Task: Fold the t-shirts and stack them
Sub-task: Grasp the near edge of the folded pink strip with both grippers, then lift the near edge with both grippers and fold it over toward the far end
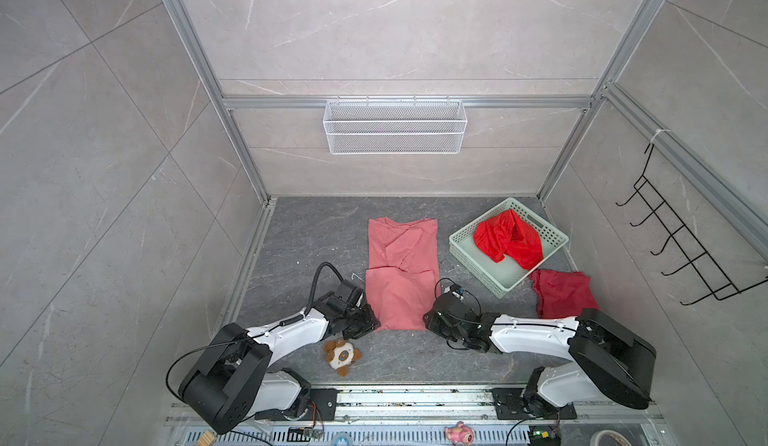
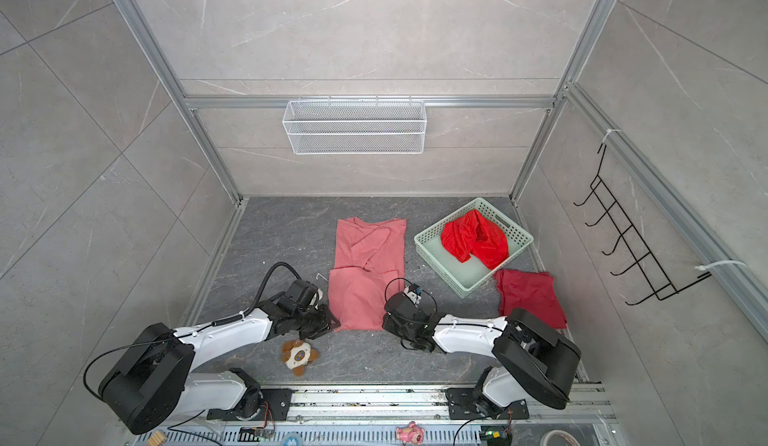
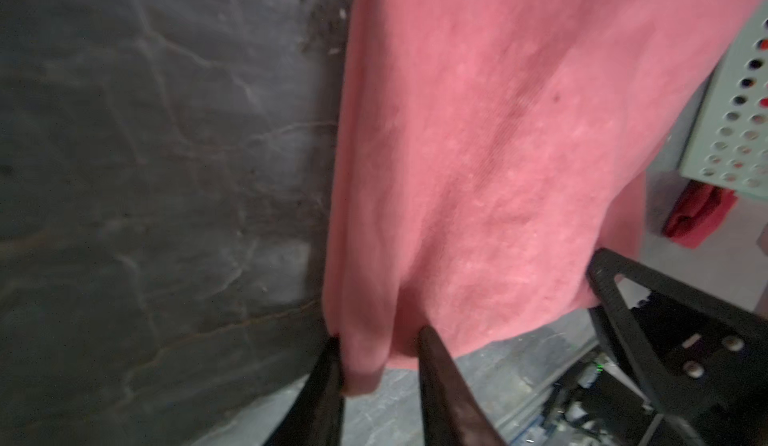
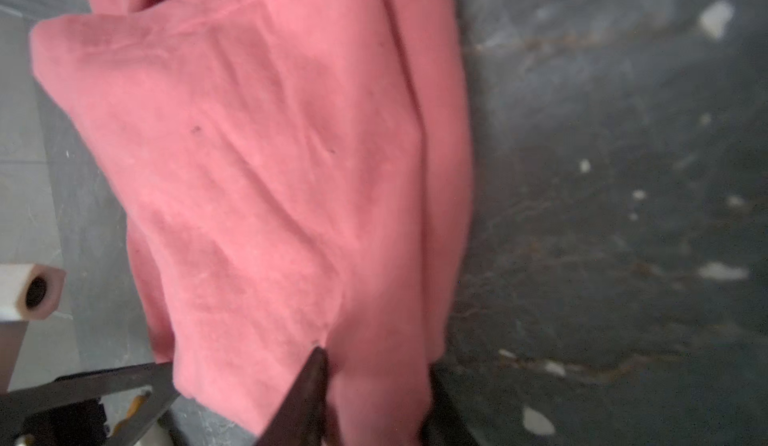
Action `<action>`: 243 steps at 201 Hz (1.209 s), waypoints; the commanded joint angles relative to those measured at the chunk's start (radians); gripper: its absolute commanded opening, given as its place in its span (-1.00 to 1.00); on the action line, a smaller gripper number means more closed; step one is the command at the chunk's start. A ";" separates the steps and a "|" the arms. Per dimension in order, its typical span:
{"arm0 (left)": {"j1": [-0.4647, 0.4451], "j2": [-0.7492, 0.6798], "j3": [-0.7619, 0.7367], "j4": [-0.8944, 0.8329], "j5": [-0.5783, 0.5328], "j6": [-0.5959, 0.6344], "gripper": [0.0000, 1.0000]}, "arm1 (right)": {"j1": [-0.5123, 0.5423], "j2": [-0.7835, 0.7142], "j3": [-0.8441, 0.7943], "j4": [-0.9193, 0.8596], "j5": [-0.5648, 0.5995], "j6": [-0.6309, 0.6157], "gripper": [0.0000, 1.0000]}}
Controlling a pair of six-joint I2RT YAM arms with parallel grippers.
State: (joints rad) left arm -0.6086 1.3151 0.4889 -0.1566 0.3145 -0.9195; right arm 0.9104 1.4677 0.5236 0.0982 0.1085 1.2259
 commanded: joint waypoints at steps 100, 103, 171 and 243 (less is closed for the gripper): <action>-0.002 -0.417 0.002 -0.314 -0.001 -0.039 -1.00 | 0.163 -0.183 0.143 -0.626 0.095 -0.133 -1.00; -0.003 -0.424 0.011 -0.317 -0.002 -0.036 -1.00 | 0.166 -0.189 0.158 -0.634 0.104 -0.135 -1.00; 0.020 -0.183 0.384 -0.201 -0.041 0.152 -1.00 | 0.141 -0.130 0.460 -0.697 0.345 -0.185 -0.90; 0.135 0.298 0.813 -0.056 0.115 0.300 -1.00 | -0.132 0.058 0.609 -0.546 0.230 -0.255 -0.84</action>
State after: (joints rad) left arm -0.5140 1.5124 1.1755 -0.2955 0.3454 -0.6991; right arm 0.8322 1.4525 1.0538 -0.5060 0.3656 1.0401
